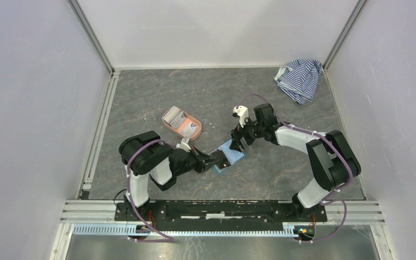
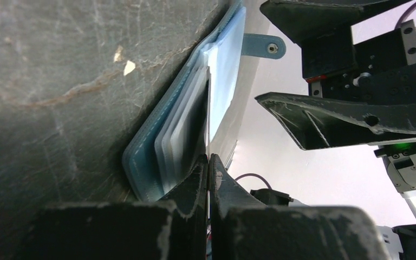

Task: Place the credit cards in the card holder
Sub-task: Insert the credit card into the card holder.

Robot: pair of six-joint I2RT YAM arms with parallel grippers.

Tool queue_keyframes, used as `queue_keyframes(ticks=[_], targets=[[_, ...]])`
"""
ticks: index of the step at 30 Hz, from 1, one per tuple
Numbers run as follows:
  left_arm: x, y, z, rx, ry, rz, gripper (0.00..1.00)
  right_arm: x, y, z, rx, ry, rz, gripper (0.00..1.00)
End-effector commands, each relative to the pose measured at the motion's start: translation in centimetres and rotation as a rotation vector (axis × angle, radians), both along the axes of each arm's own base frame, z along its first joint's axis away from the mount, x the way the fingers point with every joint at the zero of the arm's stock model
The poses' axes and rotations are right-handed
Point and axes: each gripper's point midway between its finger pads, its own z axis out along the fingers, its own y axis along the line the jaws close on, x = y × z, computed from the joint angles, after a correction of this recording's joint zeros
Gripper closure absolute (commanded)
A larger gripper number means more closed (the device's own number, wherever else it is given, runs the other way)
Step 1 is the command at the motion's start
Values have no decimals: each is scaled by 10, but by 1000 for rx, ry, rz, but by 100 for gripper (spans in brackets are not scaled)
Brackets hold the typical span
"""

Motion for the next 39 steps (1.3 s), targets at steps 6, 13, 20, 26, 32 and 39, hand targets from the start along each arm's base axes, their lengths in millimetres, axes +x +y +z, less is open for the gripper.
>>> queue_keyframes(ticks=[6, 13, 20, 26, 32, 39], targets=[[8, -6, 13, -26, -48, -38, 98, 17, -3, -1, -72, -46, -19, 2], [7, -8, 6, -29, -32, -47, 98, 15, 0, -3, -80, -36, -6, 2], [3, -2, -4, -16, 0, -37, 98, 15, 0, -4, -82, -32, 1, 2], [-1, 6, -12, 15, 21, -33, 98, 14, 1, -5, -85, -29, 1, 2], [2, 4, -12, 32, 15, -42, 98, 13, 2, -7, -94, -22, 9, 2], [11, -7, -6, 10, -12, -60, 98, 13, 2, -9, -101, -19, 12, 2]])
